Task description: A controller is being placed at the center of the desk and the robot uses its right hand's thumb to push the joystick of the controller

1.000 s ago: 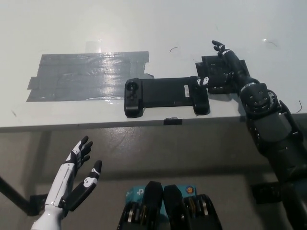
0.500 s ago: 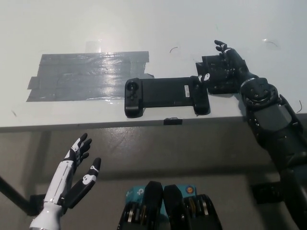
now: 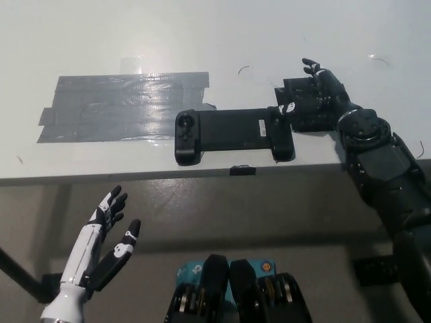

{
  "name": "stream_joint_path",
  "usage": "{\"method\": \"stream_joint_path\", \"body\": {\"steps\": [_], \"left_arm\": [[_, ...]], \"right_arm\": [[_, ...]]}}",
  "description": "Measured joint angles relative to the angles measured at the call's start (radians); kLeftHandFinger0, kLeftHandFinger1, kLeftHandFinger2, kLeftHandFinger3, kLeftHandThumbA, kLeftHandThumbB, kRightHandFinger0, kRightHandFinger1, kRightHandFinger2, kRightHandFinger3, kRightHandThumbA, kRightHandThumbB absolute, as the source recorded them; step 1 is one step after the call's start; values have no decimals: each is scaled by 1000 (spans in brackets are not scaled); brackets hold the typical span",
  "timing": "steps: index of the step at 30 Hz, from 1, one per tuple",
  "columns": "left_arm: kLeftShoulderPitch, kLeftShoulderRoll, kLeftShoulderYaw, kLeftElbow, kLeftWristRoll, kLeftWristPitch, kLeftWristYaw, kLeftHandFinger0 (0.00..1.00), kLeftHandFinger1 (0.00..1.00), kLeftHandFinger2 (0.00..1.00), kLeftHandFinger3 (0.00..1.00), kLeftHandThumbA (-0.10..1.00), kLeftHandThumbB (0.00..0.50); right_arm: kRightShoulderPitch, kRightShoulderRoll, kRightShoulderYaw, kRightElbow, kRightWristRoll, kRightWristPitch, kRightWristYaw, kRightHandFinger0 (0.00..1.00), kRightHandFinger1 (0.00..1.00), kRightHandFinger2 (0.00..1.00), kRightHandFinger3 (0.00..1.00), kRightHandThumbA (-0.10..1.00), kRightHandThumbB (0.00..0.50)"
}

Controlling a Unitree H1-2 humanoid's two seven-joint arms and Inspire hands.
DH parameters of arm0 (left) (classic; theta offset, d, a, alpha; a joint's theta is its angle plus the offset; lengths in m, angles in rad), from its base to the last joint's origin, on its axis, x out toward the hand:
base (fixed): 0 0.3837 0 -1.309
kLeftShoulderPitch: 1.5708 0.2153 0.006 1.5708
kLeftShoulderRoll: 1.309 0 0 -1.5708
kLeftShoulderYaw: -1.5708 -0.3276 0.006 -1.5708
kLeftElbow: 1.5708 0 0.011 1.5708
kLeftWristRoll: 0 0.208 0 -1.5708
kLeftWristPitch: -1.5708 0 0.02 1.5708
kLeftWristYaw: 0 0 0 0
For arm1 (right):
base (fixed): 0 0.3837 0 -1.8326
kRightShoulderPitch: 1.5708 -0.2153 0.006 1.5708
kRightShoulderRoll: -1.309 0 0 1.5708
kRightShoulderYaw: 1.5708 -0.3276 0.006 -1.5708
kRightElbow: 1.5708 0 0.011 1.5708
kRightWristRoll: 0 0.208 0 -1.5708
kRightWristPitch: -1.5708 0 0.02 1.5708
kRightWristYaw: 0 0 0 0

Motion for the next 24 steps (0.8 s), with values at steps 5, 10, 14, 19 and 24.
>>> {"method": "stream_joint_path", "body": {"steps": [5, 10, 14, 19, 24], "left_arm": [[-6, 0, 0, 0, 0, 0, 0, 1000, 1000, 1000, 1000, 645, 118], [-11, 0, 0, 0, 0, 0, 0, 1000, 1000, 1000, 1000, 644, 116], [-14, 0, 0, 3, 0, 0, 0, 1000, 1000, 1000, 1000, 644, 114], [-14, 0, 0, 4, 0, 2, 0, 1000, 1000, 1000, 1000, 625, 108], [-14, 0, 0, 8, 0, 3, 0, 1000, 1000, 1000, 1000, 618, 104]], "right_arm": [[0, 0, 0, -10, 1, 0, 0, 1000, 1000, 1000, 1000, 978, 444], [5, -2, 1, -108, 1, -4, 2, 1000, 1000, 1000, 1000, 981, 448], [33, -1, 4, -278, 1, -1, 9, 1000, 1000, 1000, 1000, 965, 421], [102, -1, 14, -475, 0, 15, 18, 1000, 1000, 1000, 1000, 1000, 385], [207, -1, 21, -668, -1, 43, 31, 1000, 1000, 1000, 1000, 1000, 385]]}}
